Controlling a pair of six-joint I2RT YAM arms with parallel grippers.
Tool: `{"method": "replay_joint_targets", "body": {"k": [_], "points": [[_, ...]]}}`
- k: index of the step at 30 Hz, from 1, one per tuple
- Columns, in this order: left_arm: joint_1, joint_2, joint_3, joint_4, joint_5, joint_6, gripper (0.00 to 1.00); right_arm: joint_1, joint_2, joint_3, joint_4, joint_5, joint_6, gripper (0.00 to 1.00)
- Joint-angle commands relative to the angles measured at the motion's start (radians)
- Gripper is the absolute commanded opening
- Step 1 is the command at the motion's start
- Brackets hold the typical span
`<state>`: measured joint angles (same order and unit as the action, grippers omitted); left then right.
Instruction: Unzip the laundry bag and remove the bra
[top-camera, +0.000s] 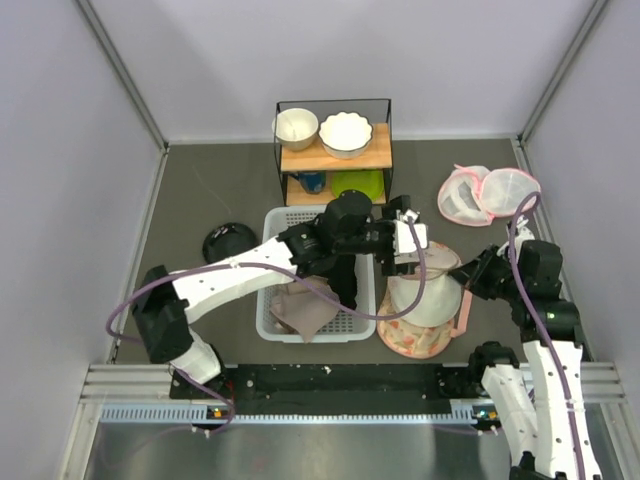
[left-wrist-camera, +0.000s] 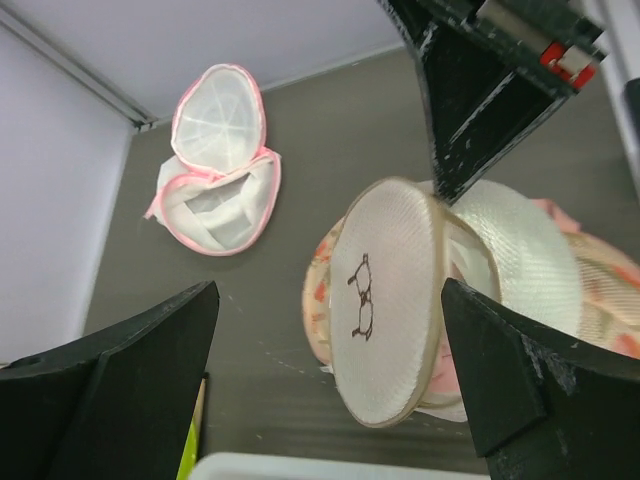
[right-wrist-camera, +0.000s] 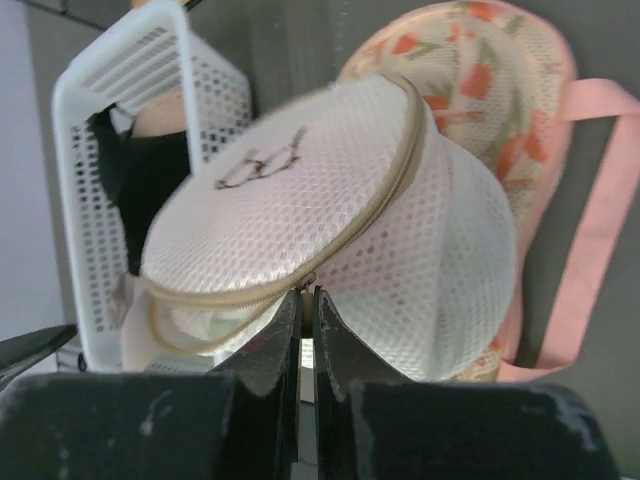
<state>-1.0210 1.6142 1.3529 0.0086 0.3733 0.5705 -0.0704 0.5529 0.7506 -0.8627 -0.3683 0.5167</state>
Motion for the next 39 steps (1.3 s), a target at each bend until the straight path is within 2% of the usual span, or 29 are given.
{"method": "replay_joint_targets", "body": {"k": [1,8,11,15,19,22,25,26,27,29,31,33,34,39], "points": [[-0.034,-0.128,-0.021,-0.105,0.015,-0.168,0.99,-0.009,-0.016,0.030,0.056,-0.179,-0.001,0.00],[-0.148,-0.203,-0.080,-0.085,-0.202,-0.260,0.99,-0.009,-0.005,0.079,0.056,-0.238,0.019,0.00],[-0.191,-0.175,-0.072,-0.053,-0.282,-0.354,0.99,-0.009,-0.004,0.076,0.054,-0.241,0.022,0.00],[-0.255,-0.056,-0.008,-0.101,-0.525,-0.317,0.99,-0.008,-0.001,0.066,0.056,-0.235,0.013,0.00],[-0.266,0.025,0.063,-0.142,-0.559,-0.330,0.99,-0.008,-0.004,0.064,0.053,-0.230,0.012,0.00],[-0.266,0.068,0.086,-0.136,-0.582,-0.337,0.94,-0.008,-0.005,0.059,0.051,-0.227,0.009,0.00],[-0.266,0.095,0.100,-0.130,-0.629,-0.345,0.77,-0.008,-0.007,0.052,0.053,-0.218,0.009,0.00],[-0.266,0.096,0.101,-0.131,-0.636,-0.345,0.69,-0.009,-0.008,0.052,0.050,-0.216,0.008,0.00],[-0.266,0.095,0.101,-0.127,-0.640,-0.347,0.56,-0.008,-0.008,0.049,0.050,-0.213,0.006,0.00],[-0.266,0.084,0.097,-0.118,-0.648,-0.342,0.44,-0.008,-0.007,0.044,0.048,-0.198,0.005,0.00],[-0.266,0.070,0.081,-0.104,-0.639,-0.334,0.23,-0.008,0.001,0.033,0.050,-0.164,-0.003,0.00],[-0.264,0.058,0.066,-0.090,-0.620,-0.305,0.12,-0.009,0.010,0.039,0.059,-0.152,-0.004,0.00],[-0.264,0.053,0.061,-0.081,-0.616,-0.287,0.00,-0.008,0.021,0.042,0.066,-0.140,0.000,0.00],[-0.222,0.058,0.040,0.078,-0.559,-0.091,0.00,-0.009,0.070,0.107,0.177,-0.095,0.054,0.00]]}}
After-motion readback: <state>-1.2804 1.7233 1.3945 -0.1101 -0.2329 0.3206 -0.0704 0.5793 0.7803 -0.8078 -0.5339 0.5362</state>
